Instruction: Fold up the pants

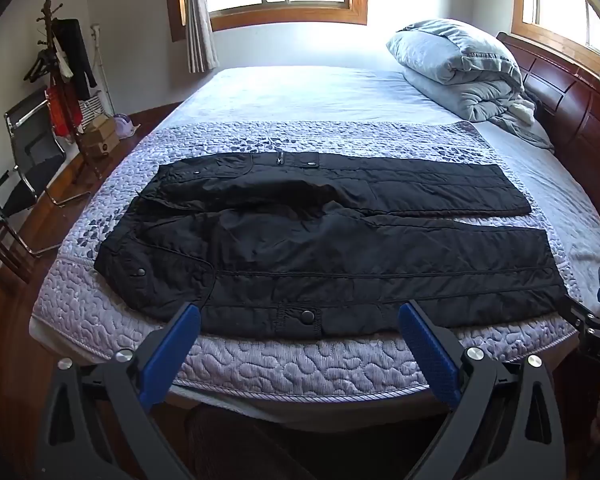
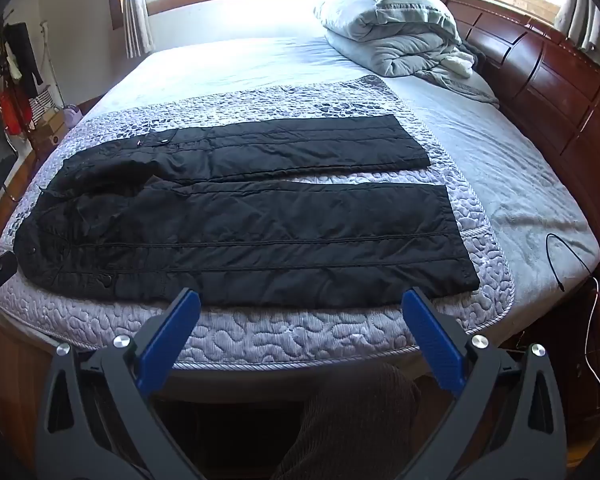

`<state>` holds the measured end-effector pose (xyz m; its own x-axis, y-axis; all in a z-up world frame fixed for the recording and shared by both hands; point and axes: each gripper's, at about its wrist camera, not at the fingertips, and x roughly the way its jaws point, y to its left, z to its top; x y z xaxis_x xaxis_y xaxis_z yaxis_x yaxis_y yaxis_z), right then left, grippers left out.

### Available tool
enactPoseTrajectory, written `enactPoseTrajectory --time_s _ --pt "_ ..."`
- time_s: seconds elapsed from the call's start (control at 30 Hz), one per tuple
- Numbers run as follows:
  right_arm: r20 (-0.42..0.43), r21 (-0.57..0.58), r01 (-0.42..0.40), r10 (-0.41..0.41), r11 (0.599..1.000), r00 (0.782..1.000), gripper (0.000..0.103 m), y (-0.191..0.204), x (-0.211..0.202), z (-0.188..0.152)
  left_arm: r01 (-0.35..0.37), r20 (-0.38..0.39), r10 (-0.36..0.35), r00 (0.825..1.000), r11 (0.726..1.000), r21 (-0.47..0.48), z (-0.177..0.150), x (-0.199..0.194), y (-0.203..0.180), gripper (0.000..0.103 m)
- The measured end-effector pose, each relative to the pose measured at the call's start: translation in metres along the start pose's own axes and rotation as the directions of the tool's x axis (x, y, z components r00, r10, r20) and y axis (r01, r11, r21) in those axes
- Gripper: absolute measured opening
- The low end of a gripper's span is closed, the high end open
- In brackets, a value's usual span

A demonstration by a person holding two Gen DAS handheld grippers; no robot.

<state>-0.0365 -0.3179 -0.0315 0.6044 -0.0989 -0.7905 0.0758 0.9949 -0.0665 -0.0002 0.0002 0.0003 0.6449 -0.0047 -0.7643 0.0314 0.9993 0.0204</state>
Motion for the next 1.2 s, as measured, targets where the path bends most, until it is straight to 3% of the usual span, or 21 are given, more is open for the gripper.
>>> enactPoseTrajectory --time_s 1.2 --pt "-0.001 0.004 -0.004 0.004 1.0 1.0 0.101 -0.0024 -0.0028 -0.0011 -0.001 0.004 0.001 1.0 1.0 0.005 0.0006 -0.0039 -0.0005 0.1"
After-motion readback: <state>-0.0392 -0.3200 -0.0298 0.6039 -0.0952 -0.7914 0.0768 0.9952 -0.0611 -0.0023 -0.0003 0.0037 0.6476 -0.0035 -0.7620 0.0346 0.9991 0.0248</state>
